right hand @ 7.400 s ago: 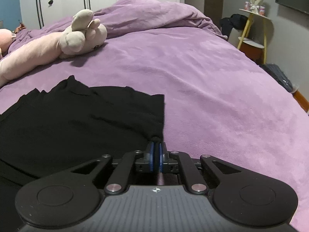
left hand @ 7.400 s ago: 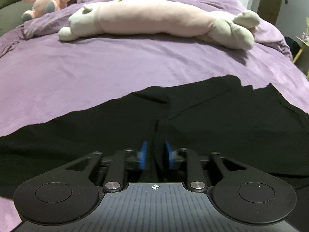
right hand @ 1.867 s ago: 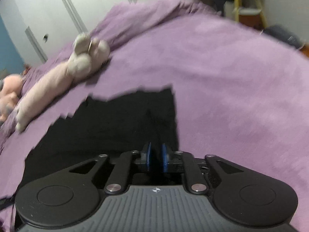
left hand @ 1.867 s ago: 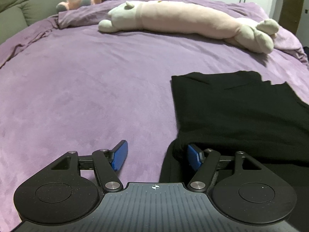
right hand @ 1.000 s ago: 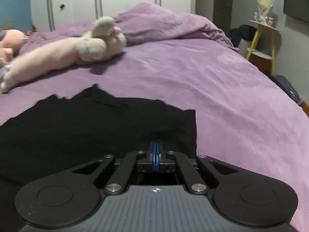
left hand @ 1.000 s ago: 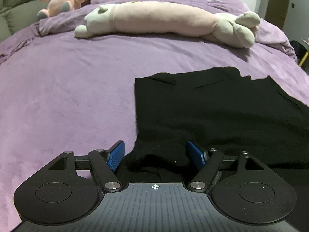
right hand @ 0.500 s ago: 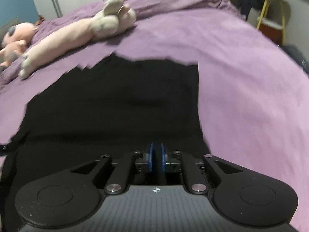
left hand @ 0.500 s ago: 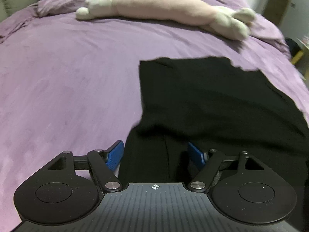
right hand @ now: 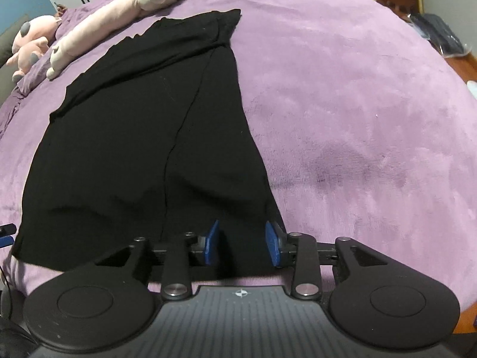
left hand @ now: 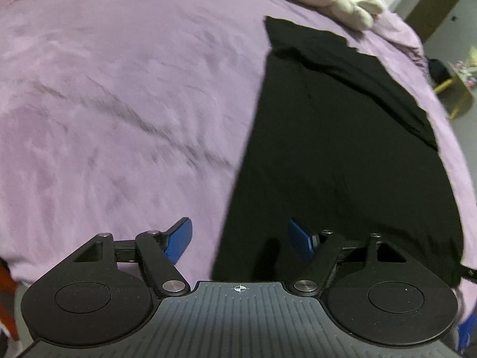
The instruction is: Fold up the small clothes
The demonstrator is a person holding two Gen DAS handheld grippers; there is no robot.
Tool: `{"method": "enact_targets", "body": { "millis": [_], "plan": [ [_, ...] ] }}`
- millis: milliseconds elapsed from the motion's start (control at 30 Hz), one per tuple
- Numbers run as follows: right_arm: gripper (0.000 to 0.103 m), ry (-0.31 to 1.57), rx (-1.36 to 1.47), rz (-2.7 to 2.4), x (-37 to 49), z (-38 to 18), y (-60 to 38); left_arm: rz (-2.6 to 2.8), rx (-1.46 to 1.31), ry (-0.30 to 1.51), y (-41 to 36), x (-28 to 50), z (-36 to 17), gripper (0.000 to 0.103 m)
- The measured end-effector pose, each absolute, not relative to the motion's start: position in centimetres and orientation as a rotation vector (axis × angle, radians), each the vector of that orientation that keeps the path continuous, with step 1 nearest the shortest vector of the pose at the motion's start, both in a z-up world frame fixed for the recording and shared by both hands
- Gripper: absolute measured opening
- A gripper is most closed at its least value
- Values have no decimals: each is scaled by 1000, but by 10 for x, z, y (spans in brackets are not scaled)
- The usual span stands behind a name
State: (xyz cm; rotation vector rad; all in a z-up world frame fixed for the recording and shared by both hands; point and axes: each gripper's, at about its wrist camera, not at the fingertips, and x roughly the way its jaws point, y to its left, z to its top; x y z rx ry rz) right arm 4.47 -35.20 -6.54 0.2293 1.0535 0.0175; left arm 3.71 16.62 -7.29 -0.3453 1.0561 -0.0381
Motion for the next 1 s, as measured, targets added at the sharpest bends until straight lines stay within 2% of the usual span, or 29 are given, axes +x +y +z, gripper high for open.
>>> {"method": "enact_targets", "body": {
  "millis": [67,167,233,300,400,533,600,700,767,800,833,933,1000],
  "plan": [
    [35,1037,206,15,45,-63,-350,-52,-302,1065,163,35,-76,73],
    [35,1036,202,12,48,-65,-350,-37,-284,1084,163,35,-80,61],
    [35,1031,198,11,44,-66,-349,-49,-311,1081,165,33,-79,47],
    [35,1030,205,12,45,-66,-350,-67,-339,1086,166,32,-79,39],
    [35,1040,205,12,46,-68,-349,-72,-323,1096,164,31,-81,20],
    [37,1021,191,-6,41,-60,-353,-99,-329,1090,163,31,-78,11],
    [42,1019,147,-23,39,-59,-353,-110,-326,1087,162,31,-78,8],
    [42,1073,171,-22,42,-70,-360,-113,-336,1093,160,33,-80,7],
    [34,1075,184,-14,39,-72,-361,-112,-353,1090,161,34,-78,7],
    [21,1072,176,-2,38,-71,-360,-121,-366,1084,162,34,-76,7],
    [16,1075,168,18,37,-70,-359,-133,-376,1077,163,34,-74,7],
    [7,1087,193,56,38,-67,-362,-188,-409,1053,165,36,-64,7],
    [6,1092,294,76,42,-66,-373,-210,-422,1028,164,39,-57,6]
  ]
}}
